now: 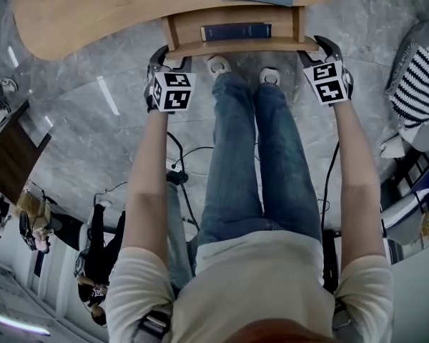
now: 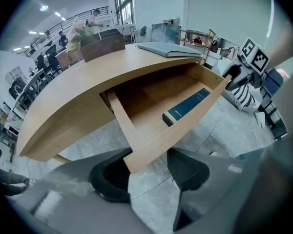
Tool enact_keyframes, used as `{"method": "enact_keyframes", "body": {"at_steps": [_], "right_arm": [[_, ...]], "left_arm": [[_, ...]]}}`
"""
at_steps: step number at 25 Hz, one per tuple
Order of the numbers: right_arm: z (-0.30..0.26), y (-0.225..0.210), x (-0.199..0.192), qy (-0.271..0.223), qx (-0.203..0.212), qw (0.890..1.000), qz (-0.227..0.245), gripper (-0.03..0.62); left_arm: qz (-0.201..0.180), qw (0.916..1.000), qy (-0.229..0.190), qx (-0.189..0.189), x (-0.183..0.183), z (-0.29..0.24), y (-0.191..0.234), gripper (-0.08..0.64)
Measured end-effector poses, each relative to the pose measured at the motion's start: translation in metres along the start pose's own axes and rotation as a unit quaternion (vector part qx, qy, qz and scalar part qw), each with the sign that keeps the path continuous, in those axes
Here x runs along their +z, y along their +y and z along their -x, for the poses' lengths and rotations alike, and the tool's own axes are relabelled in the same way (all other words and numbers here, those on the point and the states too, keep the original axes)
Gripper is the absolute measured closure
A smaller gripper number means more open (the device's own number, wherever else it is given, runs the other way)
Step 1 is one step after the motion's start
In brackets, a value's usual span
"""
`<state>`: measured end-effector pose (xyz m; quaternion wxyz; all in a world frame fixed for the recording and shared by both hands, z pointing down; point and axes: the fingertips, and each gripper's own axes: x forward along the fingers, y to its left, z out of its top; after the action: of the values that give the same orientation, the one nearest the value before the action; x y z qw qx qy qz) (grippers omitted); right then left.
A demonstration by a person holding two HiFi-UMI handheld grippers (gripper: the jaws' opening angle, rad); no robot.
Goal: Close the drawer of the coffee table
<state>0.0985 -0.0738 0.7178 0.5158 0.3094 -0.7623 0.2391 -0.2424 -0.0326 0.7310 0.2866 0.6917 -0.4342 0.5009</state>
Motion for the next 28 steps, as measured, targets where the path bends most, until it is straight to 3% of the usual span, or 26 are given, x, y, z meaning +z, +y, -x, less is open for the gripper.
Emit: {"method": "enact_keyframes", "body": {"at_steps": [15,28], "right_arm": [[-0.008,-0.022,0.030,-0.009,-0.006,1.000,0.002,0.368],[-0.017,-0.041,0.052,-0.018,-0.010,1.000,0.006,0.370]], "left_arm": [[0.010,0.9998,-0.012,0.016,0.033,-0.011,0.025,0.334],[0.051,0.9974,-0.034,0.037,0.055,-0.021,0.042,0.325]]}}
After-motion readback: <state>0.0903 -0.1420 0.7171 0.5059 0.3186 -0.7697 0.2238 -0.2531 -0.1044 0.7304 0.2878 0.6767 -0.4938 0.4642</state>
